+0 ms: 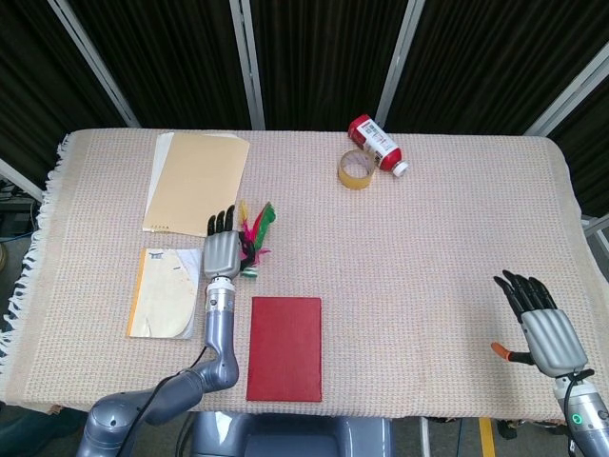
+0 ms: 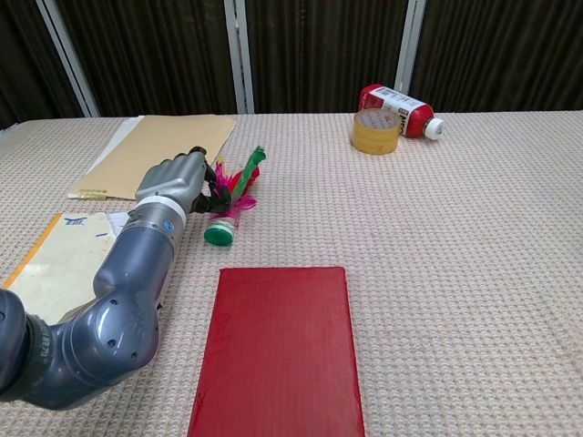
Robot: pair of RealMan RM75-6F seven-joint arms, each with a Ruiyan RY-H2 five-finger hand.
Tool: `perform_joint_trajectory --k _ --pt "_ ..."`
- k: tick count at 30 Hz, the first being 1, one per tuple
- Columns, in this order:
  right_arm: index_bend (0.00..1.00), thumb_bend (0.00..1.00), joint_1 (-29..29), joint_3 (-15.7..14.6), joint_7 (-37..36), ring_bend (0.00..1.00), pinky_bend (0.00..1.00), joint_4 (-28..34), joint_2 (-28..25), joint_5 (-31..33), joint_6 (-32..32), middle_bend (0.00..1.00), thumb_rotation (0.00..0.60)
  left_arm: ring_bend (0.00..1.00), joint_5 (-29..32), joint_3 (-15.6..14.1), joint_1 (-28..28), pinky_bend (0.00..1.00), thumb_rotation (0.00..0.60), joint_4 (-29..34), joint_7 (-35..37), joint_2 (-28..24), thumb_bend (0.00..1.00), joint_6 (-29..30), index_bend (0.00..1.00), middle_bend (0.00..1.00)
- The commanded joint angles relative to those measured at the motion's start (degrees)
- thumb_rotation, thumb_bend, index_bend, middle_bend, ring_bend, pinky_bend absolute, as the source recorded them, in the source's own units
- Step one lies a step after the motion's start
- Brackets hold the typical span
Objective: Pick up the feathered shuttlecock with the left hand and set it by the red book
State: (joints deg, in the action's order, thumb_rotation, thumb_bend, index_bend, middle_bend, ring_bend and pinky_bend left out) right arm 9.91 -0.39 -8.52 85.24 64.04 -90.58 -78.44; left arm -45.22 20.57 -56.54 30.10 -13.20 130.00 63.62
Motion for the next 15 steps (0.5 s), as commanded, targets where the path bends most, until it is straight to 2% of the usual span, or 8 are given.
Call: perform_joint_trajectory --k 1,8,11,15 --pt "0.00 0.10 0.0 0.0 0.0 0.00 0.00 -0.1 0.0 0.0 0.0 0.00 0.600 0.00 -1.5 -0.8 0.4 0.00 0.471 0.4 1.2 0.0 0.61 1.2 0.72 0.00" --pt "0.00 0.10 0.0 0.0 0.1 0.00 0.00 -0.1 0.0 -0.1 0.0 0.00 0.600 0.00 -8.6 -2.3 1.6 0.00 0.474 2.7 5.6 0.0 0.61 8.6 0.72 0.00" --pt "0.00 0.10 0.1 -0.1 0.3 0.00 0.00 0.0 0.1 -0.2 0.2 0.00 0.600 0.00 -12.6 -3.1 2.4 0.00 0.474 5.8 6.2 -1.0 0.60 12.8 0.72 0.00" --pt "0.00 0.10 0.1 -0.1 0.7 0.00 0.00 0.4 0.1 -0.5 0.1 0.00 0.600 0.00 -18.0 -4.3 3.7 0.00 0.474 13.2 4.7 -4.0 0.59 18.6 0.72 0.00"
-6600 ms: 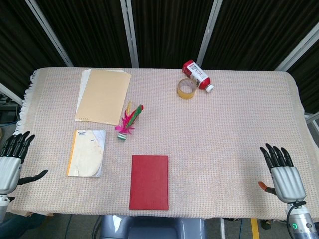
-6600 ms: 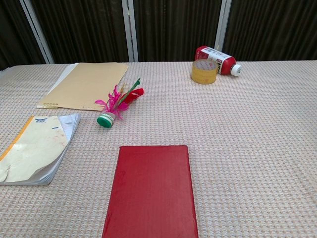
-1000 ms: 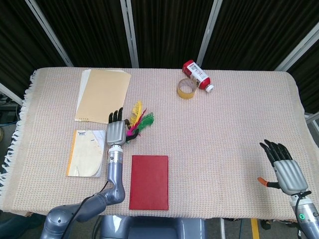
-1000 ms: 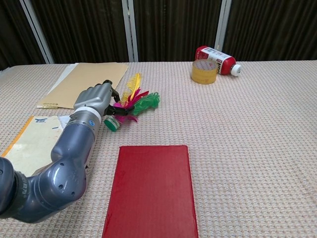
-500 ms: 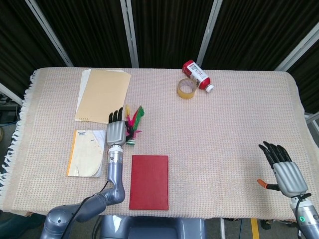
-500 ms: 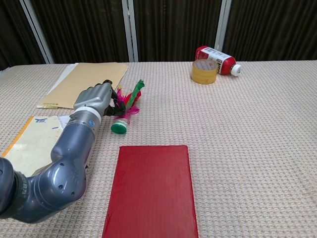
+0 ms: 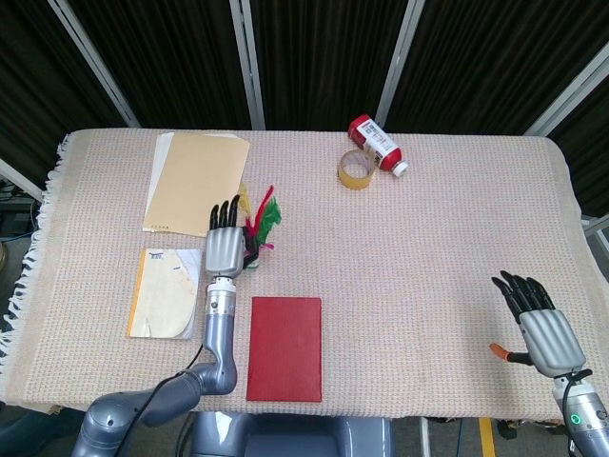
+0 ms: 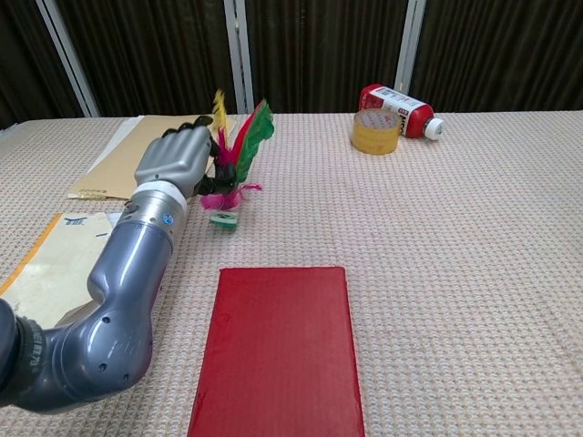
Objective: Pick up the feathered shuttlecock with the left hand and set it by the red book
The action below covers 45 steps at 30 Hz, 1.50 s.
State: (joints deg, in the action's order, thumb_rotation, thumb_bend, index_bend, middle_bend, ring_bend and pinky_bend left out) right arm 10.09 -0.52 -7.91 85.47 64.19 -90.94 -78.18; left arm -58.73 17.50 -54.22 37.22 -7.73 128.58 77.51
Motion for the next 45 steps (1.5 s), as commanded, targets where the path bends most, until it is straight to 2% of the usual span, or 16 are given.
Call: perform_joint_trajectory --k 1,5,9,18,21,28,31,38,45 --pt "0.00 0.10 -0.1 0.0 0.1 0.00 0.00 0.3 -0.1 -0.2 -0.4 0.00 0.600 0.00 -5.2 -1.2 1.7 0.00 0.475 8.0 -1.6 -3.4 0.59 5.6 0.72 0.00" --pt "0.00 0.10 -0.3 0.0 -0.2 0.00 0.00 0.3 -0.3 -0.4 -0.8 0.00 0.600 0.00 -7.6 -2.0 3.7 0.00 0.474 15.6 -4.9 -6.6 0.59 7.4 0.71 0.00" --pt "0.00 0.10 -0.3 -0.1 -0.4 0.00 0.00 0.4 -0.4 -0.6 -1.0 0.00 0.600 0.00 -10.2 -4.1 6.7 0.00 0.476 22.1 -7.2 -9.4 0.58 9.0 0.70 0.00" --pt "0.00 0.10 -0.4 -0.3 0.7 0.00 0.00 0.5 -0.1 -0.8 -1.0 0.00 0.600 0.00 -14.9 -8.0 12.6 0.00 0.477 28.5 -6.4 -13.2 0.57 10.8 0.69 0.00" --pt "0.00 0.10 -0.3 -0.2 1.2 0.00 0.00 0.7 0.0 -0.8 -1.0 0.00 0.600 0.00 -16.7 -9.2 14.3 0.00 0.474 29.1 -6.4 -13.9 0.57 12.0 0.68 0.00" --pt "0.00 0.10 -0.6 -0.3 2.5 0.00 0.00 1.1 0.3 -1.2 -1.6 0.00 0.600 0.00 -21.7 -14.7 20.4 0.00 0.473 30.6 -4.7 -15.6 0.57 15.5 0.69 0.00" --pt "0.00 0.10 -0.8 -0.4 3.1 0.00 0.00 1.4 0.2 -1.5 -2.0 0.00 0.600 0.00 -23.0 -16.2 22.4 0.00 0.473 30.4 -3.9 -16.1 0.57 15.8 0.69 0.00" --pt "0.00 0.10 -1.0 -0.6 3.8 0.00 0.00 1.6 0.4 -1.6 -2.2 0.00 0.600 0.00 -25.3 -17.8 25.1 0.00 0.476 27.6 -2.2 -15.4 0.57 14.7 0.69 0.00" --pt "0.00 0.10 -1.0 -0.4 4.4 0.00 0.00 1.7 0.5 -0.9 -1.8 0.00 0.600 0.00 -26.5 -17.8 26.7 0.00 0.476 23.4 0.5 -14.1 0.57 12.2 0.68 0.00"
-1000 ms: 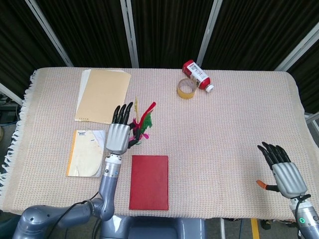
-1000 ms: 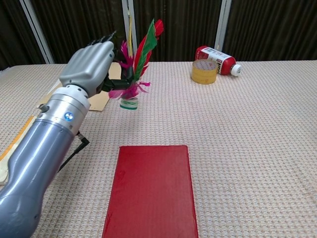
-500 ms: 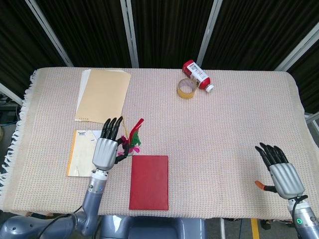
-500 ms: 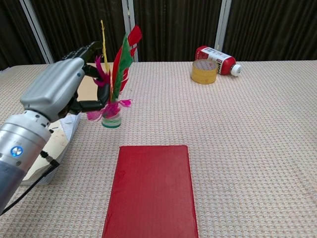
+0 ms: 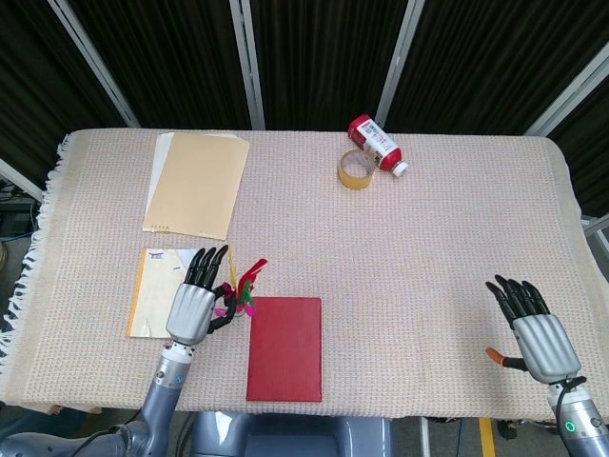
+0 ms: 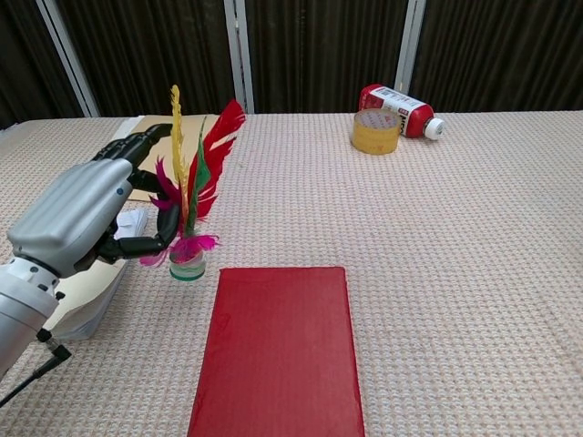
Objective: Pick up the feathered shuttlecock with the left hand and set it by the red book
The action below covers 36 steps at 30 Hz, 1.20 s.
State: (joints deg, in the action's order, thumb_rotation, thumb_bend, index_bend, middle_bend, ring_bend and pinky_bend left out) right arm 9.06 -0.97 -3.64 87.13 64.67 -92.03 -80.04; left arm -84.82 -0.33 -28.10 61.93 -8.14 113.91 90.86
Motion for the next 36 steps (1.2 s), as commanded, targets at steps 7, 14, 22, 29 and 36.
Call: perform_joint_trajectory --k 7,14,22,29,36 --pt "0.00 0.10 0.0 0.2 1.1 0.00 0.00 0.2 0.3 0.5 0.4 0.00 0.600 0.00 -1.9 -0.9 2.2 0.00 0.474 -6.0 3.2 2.1 0.57 -2.8 0.68 0.00" --pt "0.00 0.10 0.0 0.3 1.9 0.00 0.00 0.3 0.5 0.9 0.6 0.00 0.600 0.00 -3.1 -1.4 3.5 0.00 0.474 -8.6 4.9 2.8 0.57 -3.9 0.68 0.00" --pt "0.00 0.11 0.4 0.2 2.9 0.00 0.00 0.6 1.0 1.0 1.5 0.00 0.600 0.00 -5.0 -2.9 5.7 0.00 0.472 -7.8 5.7 1.2 0.54 -3.6 0.59 0.00" --pt "0.00 0.11 0.3 0.3 3.3 0.00 0.00 0.5 1.1 1.2 1.5 0.00 0.600 0.00 -7.1 -3.5 7.8 0.00 0.472 -4.9 4.0 -1.5 0.29 -0.9 0.09 0.00" --pt "0.00 0.11 0.3 0.1 3.8 0.00 0.00 0.8 1.2 0.9 1.4 0.00 0.600 0.00 -9.1 -3.4 9.6 0.00 0.456 3.6 1.5 -7.9 0.11 2.1 0.00 0.00"
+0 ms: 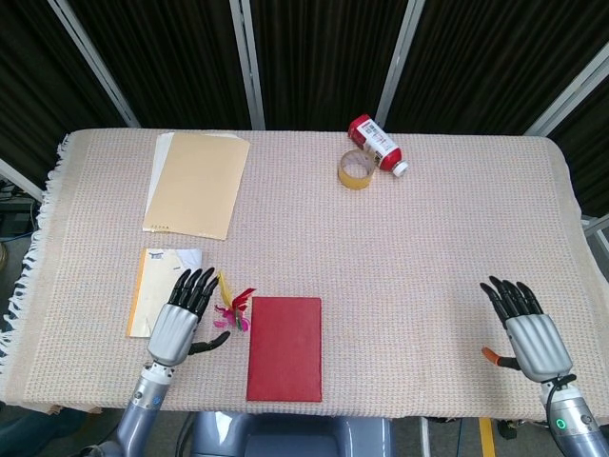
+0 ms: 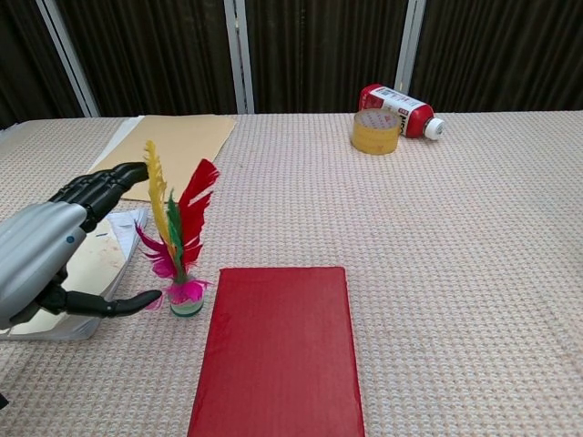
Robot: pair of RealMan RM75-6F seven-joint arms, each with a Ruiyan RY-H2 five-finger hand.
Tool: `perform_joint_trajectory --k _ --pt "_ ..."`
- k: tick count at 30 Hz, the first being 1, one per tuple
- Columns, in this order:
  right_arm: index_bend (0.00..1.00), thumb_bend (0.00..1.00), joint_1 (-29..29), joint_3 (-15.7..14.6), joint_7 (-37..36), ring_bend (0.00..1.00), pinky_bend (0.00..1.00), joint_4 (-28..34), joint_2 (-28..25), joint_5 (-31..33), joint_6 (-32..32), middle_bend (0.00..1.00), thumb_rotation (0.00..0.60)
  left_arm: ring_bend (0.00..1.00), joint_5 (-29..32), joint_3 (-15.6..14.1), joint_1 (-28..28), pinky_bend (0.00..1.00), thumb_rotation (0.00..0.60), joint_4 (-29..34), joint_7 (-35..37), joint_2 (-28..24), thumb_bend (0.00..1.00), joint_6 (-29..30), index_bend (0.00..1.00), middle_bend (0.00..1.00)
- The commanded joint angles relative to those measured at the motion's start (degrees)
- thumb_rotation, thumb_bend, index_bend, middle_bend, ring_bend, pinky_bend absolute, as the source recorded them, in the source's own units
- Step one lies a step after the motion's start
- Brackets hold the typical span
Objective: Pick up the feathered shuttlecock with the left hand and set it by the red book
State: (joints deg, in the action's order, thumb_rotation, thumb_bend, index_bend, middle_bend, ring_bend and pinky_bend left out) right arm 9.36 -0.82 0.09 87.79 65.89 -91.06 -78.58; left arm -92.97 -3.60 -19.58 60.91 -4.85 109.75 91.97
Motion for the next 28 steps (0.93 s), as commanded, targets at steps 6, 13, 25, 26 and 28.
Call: perform_joint_trajectory --k 6,13,25,26,28 --pt "0.00 0.11 -0.7 0.0 -0.5 0.00 0.00 0.9 -1.0 0.0 -1.2 0.00 0.600 0.00 1.2 -0.8 5.4 0.00 0.446 21.7 -8.6 -18.8 0.10 3.7 0.00 0.00" --pt "0.00 0.11 -1.6 0.4 0.5 0.00 0.00 2.8 -2.7 1.9 -1.6 0.00 0.600 0.00 7.2 -2.4 13.2 0.00 0.433 35.9 -12.1 -36.7 0.10 9.3 0.00 0.00" --pt "0.00 0.11 -1.6 1.1 1.7 0.00 0.00 3.6 -2.9 3.6 -0.8 0.00 0.600 0.00 15.4 -0.8 14.1 0.00 0.427 37.3 -10.5 -42.3 0.10 -0.6 0.00 0.00" --pt "0.00 0.11 -1.6 1.1 2.2 0.00 0.00 3.6 -2.8 3.9 -0.4 0.00 0.600 0.00 15.6 -0.4 14.0 0.00 0.428 37.1 -10.3 -42.2 0.10 -1.1 0.00 0.00" --pt "0.00 0.11 -1.4 1.2 2.8 0.00 0.00 3.6 -2.7 4.5 0.2 0.00 0.600 0.00 15.9 0.1 14.0 0.00 0.426 36.7 -10.1 -42.1 0.10 -1.7 0.00 0.00"
